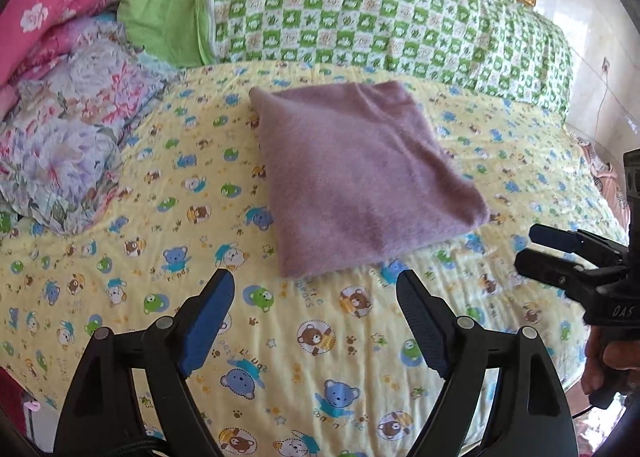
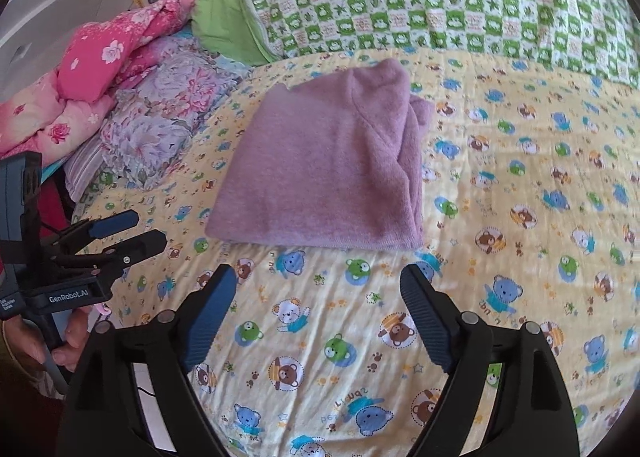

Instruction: Fold small clothes

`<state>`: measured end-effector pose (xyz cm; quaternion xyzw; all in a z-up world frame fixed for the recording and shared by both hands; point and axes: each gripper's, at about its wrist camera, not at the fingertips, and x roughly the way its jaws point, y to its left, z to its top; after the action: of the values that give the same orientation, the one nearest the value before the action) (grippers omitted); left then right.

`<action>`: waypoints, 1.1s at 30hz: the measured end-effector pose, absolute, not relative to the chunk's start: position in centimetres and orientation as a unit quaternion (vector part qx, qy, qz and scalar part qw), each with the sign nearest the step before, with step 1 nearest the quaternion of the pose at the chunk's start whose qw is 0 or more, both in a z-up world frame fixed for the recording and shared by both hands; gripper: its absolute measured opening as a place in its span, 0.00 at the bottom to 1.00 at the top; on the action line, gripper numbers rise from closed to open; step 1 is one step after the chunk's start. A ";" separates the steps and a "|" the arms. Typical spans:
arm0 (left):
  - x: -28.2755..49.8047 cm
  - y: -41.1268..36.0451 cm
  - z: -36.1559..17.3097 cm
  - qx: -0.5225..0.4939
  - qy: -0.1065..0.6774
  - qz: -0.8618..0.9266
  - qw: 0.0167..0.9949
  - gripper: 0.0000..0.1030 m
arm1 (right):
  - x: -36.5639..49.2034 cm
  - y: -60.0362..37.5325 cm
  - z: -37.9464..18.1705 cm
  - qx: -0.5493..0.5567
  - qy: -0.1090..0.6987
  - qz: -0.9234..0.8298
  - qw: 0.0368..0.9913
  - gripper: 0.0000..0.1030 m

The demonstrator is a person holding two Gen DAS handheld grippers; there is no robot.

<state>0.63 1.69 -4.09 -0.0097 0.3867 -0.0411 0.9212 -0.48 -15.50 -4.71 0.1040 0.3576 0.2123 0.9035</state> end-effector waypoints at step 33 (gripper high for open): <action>3.1 1.5 -5.9 0.013 0.385 0.010 0.923 0.86 | 0.7 -14.6 -5.0 0.090 0.342 0.179 0.918 0.97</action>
<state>3.11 1.49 -5.91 0.0132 0.3850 0.0102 0.9227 0.65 -14.61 -5.04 0.0901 0.3425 0.1790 0.9179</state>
